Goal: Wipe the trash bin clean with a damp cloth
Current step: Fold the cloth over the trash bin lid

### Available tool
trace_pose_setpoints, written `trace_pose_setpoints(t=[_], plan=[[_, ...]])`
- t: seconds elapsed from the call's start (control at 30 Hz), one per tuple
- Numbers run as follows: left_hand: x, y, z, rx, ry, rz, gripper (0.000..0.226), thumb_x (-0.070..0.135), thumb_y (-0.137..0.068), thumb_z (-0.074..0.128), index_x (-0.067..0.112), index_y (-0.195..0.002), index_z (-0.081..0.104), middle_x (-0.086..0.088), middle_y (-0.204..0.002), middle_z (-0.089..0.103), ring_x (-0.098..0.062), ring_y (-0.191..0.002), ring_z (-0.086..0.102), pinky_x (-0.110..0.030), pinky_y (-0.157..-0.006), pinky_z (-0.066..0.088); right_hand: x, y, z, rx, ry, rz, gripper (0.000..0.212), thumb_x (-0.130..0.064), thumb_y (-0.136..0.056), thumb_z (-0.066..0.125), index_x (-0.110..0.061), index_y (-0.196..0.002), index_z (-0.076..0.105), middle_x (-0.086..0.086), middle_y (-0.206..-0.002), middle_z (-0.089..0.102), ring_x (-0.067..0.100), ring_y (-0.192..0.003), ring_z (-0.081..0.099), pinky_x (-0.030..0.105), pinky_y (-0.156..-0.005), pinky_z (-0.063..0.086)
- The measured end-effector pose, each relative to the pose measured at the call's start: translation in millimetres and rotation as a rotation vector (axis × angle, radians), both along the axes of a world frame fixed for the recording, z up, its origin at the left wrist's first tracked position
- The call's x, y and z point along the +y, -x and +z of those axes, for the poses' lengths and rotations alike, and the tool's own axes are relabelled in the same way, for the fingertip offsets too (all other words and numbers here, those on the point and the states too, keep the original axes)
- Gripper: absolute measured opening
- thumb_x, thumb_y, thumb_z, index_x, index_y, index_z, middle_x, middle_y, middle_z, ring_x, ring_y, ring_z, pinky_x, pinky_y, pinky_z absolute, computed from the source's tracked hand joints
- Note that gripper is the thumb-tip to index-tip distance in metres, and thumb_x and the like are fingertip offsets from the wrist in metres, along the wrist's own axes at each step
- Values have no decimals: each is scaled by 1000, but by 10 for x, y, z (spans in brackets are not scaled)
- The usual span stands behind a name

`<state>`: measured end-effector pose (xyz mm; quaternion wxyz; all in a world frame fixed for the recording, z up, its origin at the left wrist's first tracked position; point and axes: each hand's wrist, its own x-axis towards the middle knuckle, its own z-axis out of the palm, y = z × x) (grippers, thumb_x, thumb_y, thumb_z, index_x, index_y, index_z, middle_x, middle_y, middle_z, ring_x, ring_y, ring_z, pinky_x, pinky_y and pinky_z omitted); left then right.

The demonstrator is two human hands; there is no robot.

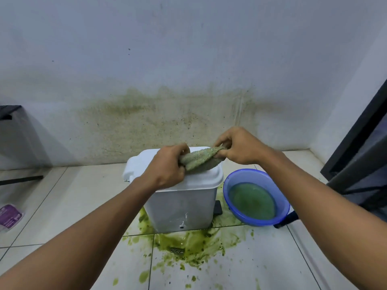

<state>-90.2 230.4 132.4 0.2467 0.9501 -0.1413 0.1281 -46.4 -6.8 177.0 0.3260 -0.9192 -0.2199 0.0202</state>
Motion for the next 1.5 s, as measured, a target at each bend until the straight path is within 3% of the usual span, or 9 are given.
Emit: trace_pose_setpoints(t=[0.13,0.3,0.43,0.6,0.7,0.87,1.1,1.37,1.5], plan=[[-190,-86,302,75,72,-128,32,-4,-81,60,13,-105,73,-1,-92,73,-18,-83,67,-33,-76,57,-386,143,364,85,-6,-2,5,-6,-79,82,-9,-81,80,5,-63,73,16,-58,68,31,-62,60],[-586,-122,553,91,145,-216,36,-2,-90,62,23,-115,67,3,-101,66,-13,-85,67,-4,-63,45,-817,402,626,122,-99,-78,6,-4,-82,79,2,-82,77,13,-61,71,15,-52,69,24,-56,57],[-867,-117,602,151,151,-314,27,3,-86,72,25,-102,71,2,-98,71,-14,-87,66,-21,-71,48,-1094,495,744,103,-143,-134,13,-6,-85,77,4,-93,77,29,-76,72,27,-59,69,36,-62,62],[-1228,-76,428,264,197,-405,58,6,-82,78,34,-130,61,5,-109,65,-17,-84,68,-21,-71,55,-1294,597,692,117,-79,-155,12,-11,-88,76,0,-92,78,14,-61,71,21,-50,66,31,-55,58],[-1466,-61,240,260,117,-476,47,3,-83,69,30,-121,66,5,-106,68,-15,-85,69,-28,-74,59,-1380,581,566,148,-10,-175,13,-12,-89,76,1,-89,78,17,-65,71,19,-50,66,33,-56,60],[-1572,-169,-176,372,81,-477,29,7,-78,58,17,-96,78,5,-91,77,-16,-83,72,-38,-78,60,-1598,540,87,291,86,-186,12,-13,-89,76,-2,-86,78,8,-61,71,19,-54,69,31,-59,59],[-1706,-447,-1096,491,-85,-415,27,1,-72,60,13,-88,77,-2,-82,75,-22,-79,69,-39,-76,59,-1804,452,-1065,449,60,-261,17,-15,-87,78,-3,-98,74,3,-59,72,22,-62,73,35,-71,63],[-1836,-721,-2093,669,-141,-453,37,-5,-75,57,14,-97,80,7,-89,76,-11,-85,68,-25,-78,56,-1898,242,-2116,589,14,-341,15,-15,-86,78,-6,-99,77,10,-68,74,24,-61,69,46,-74,63],[-1961,-928,-2365,724,-180,-421,41,-4,-75,57,15,-106,78,0,-99,77,-20,-97,70,-25,-81,53,-1983,8,-2375,636,78,-353,21,-19,-87,78,-7,-104,77,21,-80,74,21,-64,68,44,-77,63]])
